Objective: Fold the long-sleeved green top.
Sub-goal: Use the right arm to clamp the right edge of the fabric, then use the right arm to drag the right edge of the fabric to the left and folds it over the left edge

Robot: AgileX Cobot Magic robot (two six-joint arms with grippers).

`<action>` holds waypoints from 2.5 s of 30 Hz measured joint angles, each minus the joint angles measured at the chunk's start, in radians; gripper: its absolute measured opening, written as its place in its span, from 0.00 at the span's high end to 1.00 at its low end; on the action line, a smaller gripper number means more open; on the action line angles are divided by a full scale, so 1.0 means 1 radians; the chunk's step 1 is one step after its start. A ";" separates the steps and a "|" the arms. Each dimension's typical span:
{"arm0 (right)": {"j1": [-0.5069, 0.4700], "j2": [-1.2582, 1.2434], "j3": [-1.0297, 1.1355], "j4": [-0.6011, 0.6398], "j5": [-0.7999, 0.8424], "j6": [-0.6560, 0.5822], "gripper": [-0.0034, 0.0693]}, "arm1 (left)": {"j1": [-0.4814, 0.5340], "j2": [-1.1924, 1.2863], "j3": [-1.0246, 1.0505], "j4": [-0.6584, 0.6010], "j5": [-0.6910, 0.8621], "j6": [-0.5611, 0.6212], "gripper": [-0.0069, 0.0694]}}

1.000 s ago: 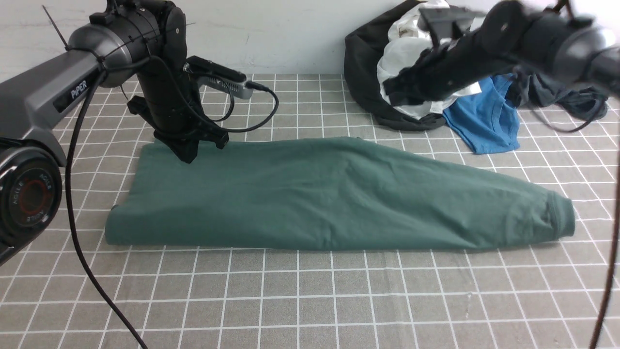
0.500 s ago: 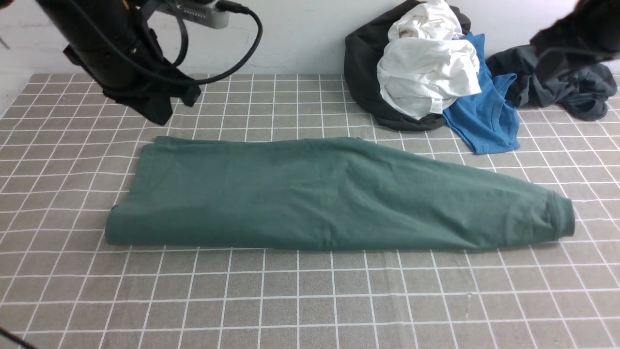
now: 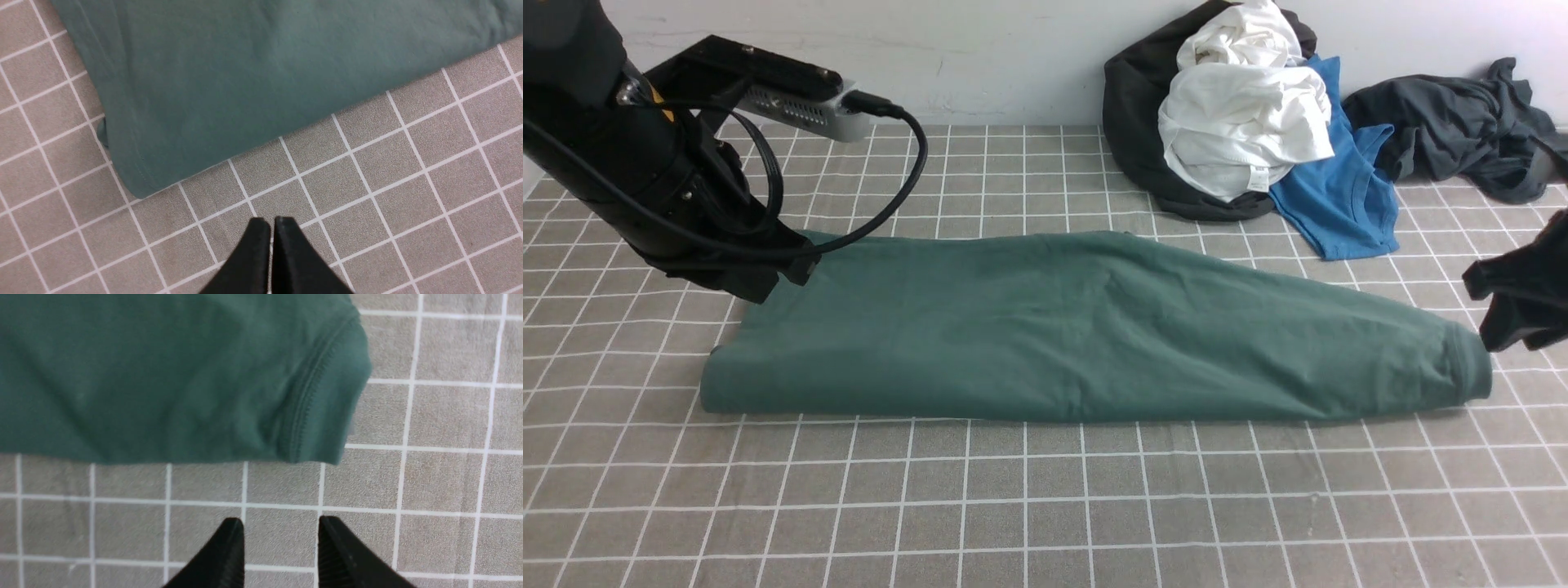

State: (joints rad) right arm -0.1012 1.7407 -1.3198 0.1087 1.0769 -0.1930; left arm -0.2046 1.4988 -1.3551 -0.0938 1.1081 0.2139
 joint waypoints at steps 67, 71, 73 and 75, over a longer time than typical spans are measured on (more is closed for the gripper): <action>0.628 0.211 -0.643 -0.002 -0.015 0.062 0.94 | 0.000 -0.174 0.000 0.010 -0.004 0.004 0.92; 0.712 0.373 -0.766 0.008 -0.015 0.075 0.94 | 0.000 -0.260 0.000 0.010 0.023 0.004 0.92; 0.735 0.441 -0.810 0.019 -0.015 0.076 0.94 | 0.000 -0.286 0.000 0.010 0.038 0.004 0.92; 0.749 0.489 -0.843 0.033 -0.016 0.076 0.94 | 0.000 -0.306 0.000 0.010 0.054 0.004 0.92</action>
State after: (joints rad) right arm 0.6474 2.2299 -2.1631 0.1415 1.0607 -0.1172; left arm -0.2046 1.1926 -1.3551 -0.0835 1.1617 0.2184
